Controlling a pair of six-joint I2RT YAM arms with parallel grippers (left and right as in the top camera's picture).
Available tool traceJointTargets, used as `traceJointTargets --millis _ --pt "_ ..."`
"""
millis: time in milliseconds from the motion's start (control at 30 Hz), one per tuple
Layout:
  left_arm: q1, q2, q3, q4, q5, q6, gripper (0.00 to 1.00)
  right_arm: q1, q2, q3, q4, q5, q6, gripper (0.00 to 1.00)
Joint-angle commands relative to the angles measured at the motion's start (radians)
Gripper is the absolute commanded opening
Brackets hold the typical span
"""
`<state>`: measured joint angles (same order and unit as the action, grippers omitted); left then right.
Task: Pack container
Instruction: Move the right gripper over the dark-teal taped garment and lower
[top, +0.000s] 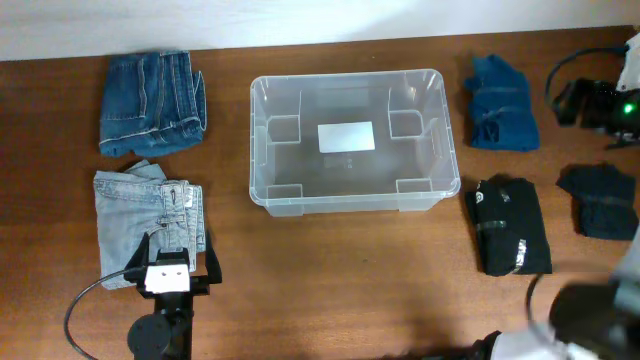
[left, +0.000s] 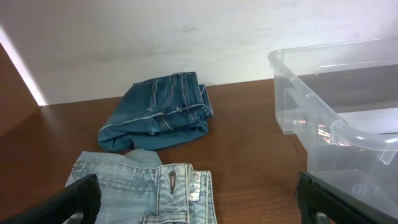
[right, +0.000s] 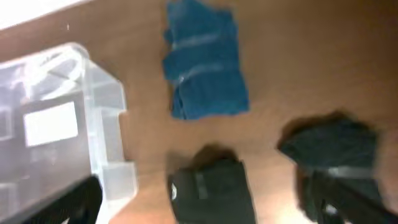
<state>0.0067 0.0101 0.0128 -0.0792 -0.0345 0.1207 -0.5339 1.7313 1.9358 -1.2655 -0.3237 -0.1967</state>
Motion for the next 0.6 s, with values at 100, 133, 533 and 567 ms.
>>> traceJointTargets --millis 100,133,533,567 --pt "-0.004 -0.005 -0.004 -0.002 -0.007 0.016 0.99 -0.058 0.278 0.081 0.087 -0.224 -0.058 0.98" --pt "-0.004 -0.005 -0.004 -0.002 -0.007 0.016 0.99 -0.058 0.301 0.081 0.103 -0.224 -0.058 0.98" --pt "-0.004 -0.005 -0.004 -0.002 -0.007 0.016 0.99 -0.056 0.586 0.081 0.328 -0.223 -0.062 0.98" --pt "-0.004 -0.005 -0.004 -0.002 -0.007 0.016 0.99 -0.056 0.597 0.081 0.338 -0.223 -0.062 0.98"
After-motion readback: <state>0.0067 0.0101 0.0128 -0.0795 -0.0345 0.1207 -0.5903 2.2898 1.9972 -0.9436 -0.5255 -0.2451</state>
